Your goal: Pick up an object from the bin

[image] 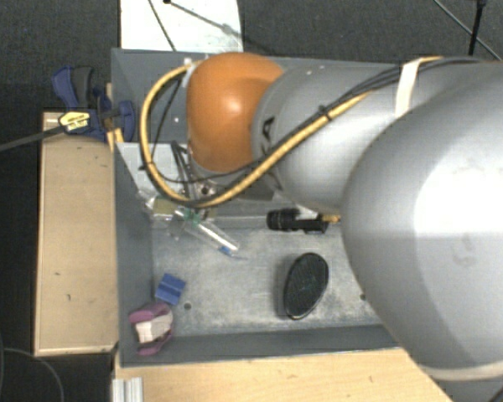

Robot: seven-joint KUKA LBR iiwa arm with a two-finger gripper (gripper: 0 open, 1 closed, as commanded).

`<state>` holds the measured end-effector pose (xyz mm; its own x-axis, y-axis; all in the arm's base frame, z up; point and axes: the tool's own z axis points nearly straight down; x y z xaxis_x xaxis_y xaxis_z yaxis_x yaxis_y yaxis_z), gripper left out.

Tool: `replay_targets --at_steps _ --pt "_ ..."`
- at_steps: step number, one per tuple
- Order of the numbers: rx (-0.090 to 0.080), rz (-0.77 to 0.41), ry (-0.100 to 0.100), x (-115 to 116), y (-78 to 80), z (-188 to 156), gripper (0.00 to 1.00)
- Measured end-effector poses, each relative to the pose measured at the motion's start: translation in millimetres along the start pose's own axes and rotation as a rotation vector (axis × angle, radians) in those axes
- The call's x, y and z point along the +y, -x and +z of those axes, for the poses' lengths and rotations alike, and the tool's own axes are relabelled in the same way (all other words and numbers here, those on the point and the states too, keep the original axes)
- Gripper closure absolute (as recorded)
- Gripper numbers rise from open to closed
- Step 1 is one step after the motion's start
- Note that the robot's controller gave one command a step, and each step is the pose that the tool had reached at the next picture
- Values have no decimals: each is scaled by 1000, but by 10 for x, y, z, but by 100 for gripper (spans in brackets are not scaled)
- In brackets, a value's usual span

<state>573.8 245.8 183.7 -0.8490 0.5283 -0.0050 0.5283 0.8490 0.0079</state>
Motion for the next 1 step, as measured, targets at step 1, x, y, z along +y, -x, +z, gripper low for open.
replay_targets --at_steps 1 --pt "0 31 -1 14 29 -556 100"
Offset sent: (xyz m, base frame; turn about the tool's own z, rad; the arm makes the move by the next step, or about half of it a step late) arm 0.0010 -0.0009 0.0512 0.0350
